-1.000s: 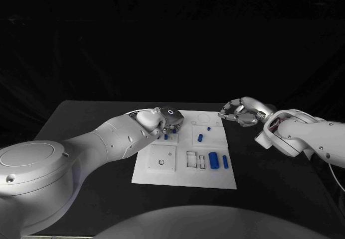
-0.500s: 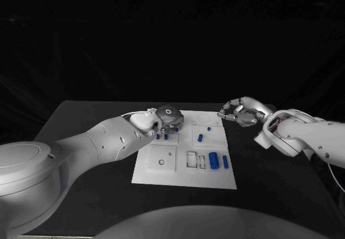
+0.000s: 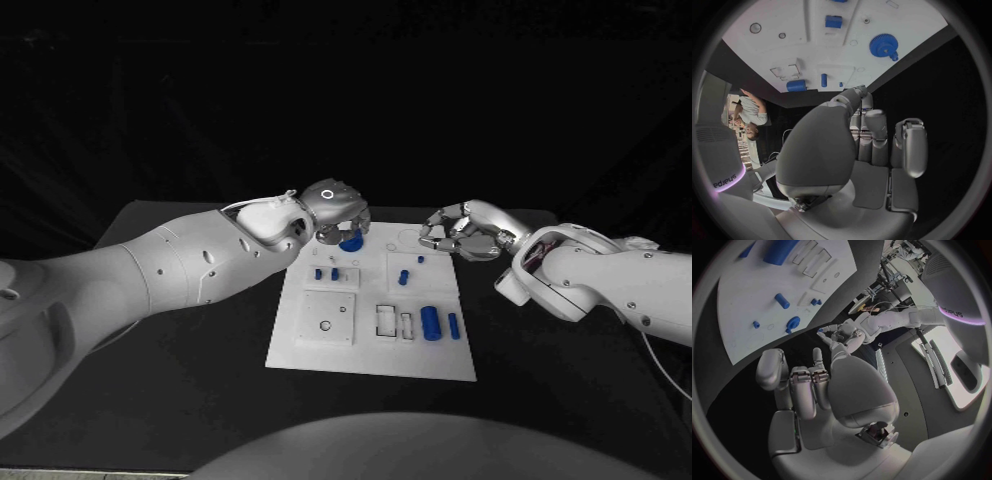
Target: Assemble the parts on the task board
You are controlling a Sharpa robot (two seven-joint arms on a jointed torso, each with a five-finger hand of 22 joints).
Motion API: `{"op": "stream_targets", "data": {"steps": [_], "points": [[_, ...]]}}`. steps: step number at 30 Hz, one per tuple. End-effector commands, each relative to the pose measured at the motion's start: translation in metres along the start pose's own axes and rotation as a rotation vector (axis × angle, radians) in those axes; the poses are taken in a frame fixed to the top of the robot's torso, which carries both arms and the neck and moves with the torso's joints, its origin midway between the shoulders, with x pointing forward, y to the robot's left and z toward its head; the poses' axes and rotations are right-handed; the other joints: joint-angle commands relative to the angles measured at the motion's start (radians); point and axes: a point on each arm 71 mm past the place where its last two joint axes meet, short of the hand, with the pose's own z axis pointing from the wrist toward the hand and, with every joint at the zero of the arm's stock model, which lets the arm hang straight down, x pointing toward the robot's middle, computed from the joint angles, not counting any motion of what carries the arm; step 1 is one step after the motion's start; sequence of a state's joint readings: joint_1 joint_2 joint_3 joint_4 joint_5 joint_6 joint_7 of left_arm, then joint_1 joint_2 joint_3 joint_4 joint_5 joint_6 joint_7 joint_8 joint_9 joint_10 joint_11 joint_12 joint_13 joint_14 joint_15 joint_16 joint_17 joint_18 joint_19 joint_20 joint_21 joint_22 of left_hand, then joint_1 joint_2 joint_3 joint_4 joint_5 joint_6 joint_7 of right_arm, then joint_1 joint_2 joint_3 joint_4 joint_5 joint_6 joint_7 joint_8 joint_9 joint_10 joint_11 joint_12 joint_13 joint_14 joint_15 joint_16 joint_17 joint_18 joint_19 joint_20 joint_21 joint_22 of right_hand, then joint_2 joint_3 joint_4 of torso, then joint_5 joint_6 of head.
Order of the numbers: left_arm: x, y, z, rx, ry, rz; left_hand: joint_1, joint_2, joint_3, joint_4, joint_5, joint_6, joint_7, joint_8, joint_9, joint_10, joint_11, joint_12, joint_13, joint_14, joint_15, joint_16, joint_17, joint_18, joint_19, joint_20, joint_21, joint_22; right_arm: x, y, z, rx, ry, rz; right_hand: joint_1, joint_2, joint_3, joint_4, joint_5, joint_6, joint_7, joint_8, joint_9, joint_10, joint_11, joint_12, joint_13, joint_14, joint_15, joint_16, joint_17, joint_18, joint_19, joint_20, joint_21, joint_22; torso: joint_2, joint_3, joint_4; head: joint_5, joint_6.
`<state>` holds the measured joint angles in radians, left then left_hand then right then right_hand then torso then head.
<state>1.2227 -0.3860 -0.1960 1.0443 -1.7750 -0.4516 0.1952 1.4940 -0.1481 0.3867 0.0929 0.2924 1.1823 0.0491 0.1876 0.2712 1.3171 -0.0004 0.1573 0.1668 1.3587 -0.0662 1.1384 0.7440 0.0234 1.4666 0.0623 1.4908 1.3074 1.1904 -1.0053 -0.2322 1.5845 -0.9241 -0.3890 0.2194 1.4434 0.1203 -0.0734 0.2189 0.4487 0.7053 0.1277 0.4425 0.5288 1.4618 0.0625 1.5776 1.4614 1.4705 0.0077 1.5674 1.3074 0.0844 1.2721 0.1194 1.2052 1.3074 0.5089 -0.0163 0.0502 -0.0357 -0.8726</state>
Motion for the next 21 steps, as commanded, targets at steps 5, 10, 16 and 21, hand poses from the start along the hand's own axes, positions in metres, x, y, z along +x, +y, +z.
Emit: {"op": "stream_targets", "data": {"steps": [5,10,16,21], "points": [[-0.025,0.004,-0.013,-0.070,-0.038,-0.113,-0.011,-0.006,-0.010,0.002,0.002,0.008,0.018,0.008,0.009,0.026,0.002,0.011,0.013,0.012,0.000,-0.002,0.001,-0.007,0.072,-0.010,0.010,0.242,0.019,0.017,0.001,-0.101,0.076,-0.020,0.094,-0.005,0.089,-0.048,0.012,0.032,0.012,-0.061,-0.061,0.109,0.001,-0.007,0.109,0.100,0.003,0.003,0.263,0.004,0.012,0.001,0.008,0.147,-0.001,0.0001,0.0006,0.003,0.000],[-0.028,0.002,-0.023,-0.058,-0.038,-0.124,-0.016,-0.007,-0.012,0.004,0.014,0.006,0.018,0.012,0.017,0.040,0.001,0.021,0.029,0.014,-0.001,-0.005,-0.002,-0.007,0.072,-0.013,0.010,0.241,0.027,0.024,0.002,-0.124,0.097,-0.010,0.085,-0.028,0.140,-0.047,0.006,0.061,0.016,-0.109,-0.107,0.109,0.005,-0.007,0.109,0.100,0.008,0.003,0.263,0.004,0.012,0.005,0.010,0.147,0.000,-0.0010,-0.0005,0.008,0.000],[-0.030,0.002,-0.034,-0.048,-0.066,-0.122,-0.039,-0.010,-0.036,0.007,0.050,-0.004,0.014,0.032,0.051,-0.058,0.003,0.302,0.332,0.017,-0.013,-0.006,0.000,-0.007,0.070,-0.024,0.009,0.241,0.031,0.025,0.006,-0.122,0.113,-0.003,0.070,-0.049,0.183,-0.043,0.001,0.064,0.026,-0.159,-0.149,0.109,0.016,-0.007,0.109,0.100,0.016,0.003,0.263,0.003,0.013,0.013,0.012,0.147,0.001,-0.0016,-0.0009,0.012,0.000],[-0.031,0.004,-0.042,-0.040,-0.089,-0.120,-0.032,-0.001,-0.035,0.001,0.040,-0.021,0.012,0.046,0.079,0.024,-0.006,0.946,0.955,0.026,-0.004,0.022,0.043,-0.007,0.072,-0.017,0.013,0.242,0.034,0.025,0.010,-0.110,0.132,0.003,0.056,-0.067,0.219,-0.039,-0.003,0.046,0.036,-0.216,-0.194,0.109,0.022,-0.007,0.109,0.100,0.021,0.003,0.263,0.003,0.015,0.018,0.016,0.148,0.001,-0.0005,-0.0005,0.014,0.000]]}}
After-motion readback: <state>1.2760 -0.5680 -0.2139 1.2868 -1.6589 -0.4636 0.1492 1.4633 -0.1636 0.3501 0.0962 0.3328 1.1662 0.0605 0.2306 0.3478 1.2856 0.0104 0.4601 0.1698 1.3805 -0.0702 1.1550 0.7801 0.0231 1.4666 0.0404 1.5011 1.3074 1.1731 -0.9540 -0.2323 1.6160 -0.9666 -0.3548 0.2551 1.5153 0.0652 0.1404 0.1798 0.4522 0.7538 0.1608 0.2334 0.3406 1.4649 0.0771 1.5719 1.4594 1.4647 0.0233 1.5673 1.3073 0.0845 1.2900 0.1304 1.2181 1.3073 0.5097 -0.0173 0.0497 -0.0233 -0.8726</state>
